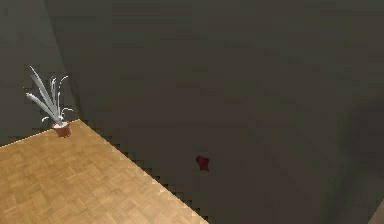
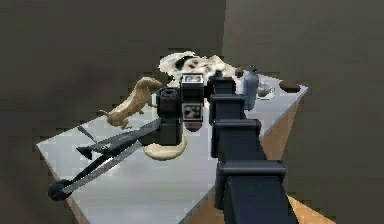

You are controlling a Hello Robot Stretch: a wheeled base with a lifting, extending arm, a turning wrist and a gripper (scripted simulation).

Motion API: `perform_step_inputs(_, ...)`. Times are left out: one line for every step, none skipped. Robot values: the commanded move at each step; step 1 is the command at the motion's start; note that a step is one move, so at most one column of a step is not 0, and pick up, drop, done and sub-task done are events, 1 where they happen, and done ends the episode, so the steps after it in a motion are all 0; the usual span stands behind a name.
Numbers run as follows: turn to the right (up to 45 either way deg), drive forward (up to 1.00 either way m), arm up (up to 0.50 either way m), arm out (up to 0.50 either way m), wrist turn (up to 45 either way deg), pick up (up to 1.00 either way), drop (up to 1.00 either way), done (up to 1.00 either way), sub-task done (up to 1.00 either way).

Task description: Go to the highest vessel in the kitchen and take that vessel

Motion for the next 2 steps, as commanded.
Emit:
perform_step_inputs(0.0,0.00,0.00,0.00,45.0,0.00,0.00,0.00,0.00)
perform_step_inputs(0.0,0.00,0.00,0.00,27.0,0.00,0.00,0.00,0.00)
